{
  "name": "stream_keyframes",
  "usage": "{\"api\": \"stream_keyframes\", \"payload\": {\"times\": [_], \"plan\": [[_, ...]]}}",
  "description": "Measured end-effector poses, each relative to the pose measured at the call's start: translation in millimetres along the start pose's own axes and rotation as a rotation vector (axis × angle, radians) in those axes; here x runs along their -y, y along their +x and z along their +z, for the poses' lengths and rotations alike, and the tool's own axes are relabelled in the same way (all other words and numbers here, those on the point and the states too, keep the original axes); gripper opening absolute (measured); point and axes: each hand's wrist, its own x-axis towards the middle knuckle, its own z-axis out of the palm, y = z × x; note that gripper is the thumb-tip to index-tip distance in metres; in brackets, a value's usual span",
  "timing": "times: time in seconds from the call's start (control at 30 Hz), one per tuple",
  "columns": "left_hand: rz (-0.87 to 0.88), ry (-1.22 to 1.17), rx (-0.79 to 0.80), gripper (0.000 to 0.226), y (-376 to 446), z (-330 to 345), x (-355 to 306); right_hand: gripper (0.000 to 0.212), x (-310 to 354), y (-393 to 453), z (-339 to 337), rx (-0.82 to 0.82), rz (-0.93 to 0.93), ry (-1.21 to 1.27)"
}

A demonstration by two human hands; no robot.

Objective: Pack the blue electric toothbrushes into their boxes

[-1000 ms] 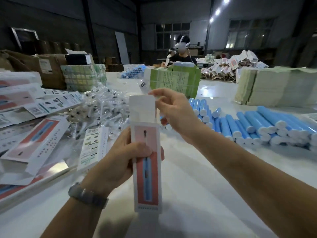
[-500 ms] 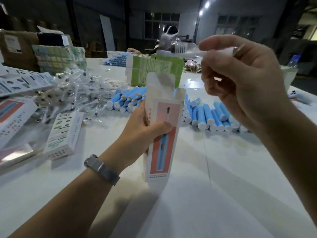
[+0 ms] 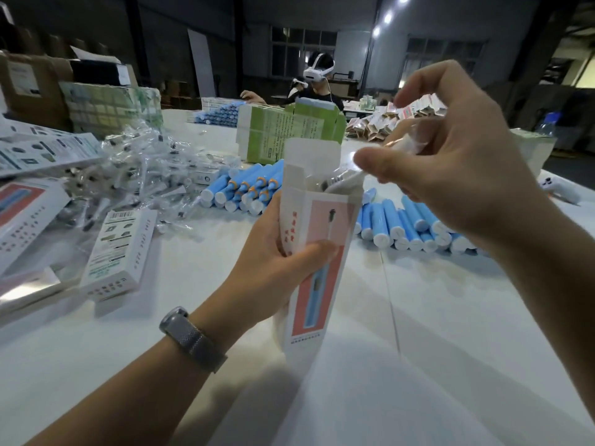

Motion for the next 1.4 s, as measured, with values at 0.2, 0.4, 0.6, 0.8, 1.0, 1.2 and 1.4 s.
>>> {"api": "stream_keyframes", "payload": {"times": [0.2, 0.4, 0.6, 0.8, 1.0, 1.2, 1.4], "plan": [[0.065, 0.032, 0.025, 0.042, -1.1, 6.1, -3.2, 0.047, -0.8, -3.1, 16.5, -0.117, -0.101, -0.195], [0.101, 0.046, 0.029, 0.042, -1.8, 8.1, -3.4, 0.044, -5.7, -4.3, 21.8, -0.150, -0.137, -0.241], [0.098, 0.036, -0.012, 0.040, -0.9, 6.3, -0.2, 0.032, -16.9, -7.2, 30.2, 0.077, -0.219, -0.272], [0.099, 0.029, -0.024, 0.042, -0.6, 4.8, 2.2, 0.028, -21.9, -8.9, 32.2, 0.072, -0.265, -0.253], [0.126, 0.026, -0.034, 0.046, -1.2, 3.7, 1.6, 0.014, -26.2, -9.6, 33.6, 0.053, -0.335, -0.222], [0.226, 0.004, -0.075, 0.079, -1.8, 1.2, -0.8, 0.039, -41.2, -9.1, 42.2, -0.001, -0.067, 0.199], [0.275, 0.041, -0.067, 0.086, -4.3, 1.2, 0.9, 0.029, -50.7, -10.7, 46.2, 0.025, -0.071, 0.313]]}}
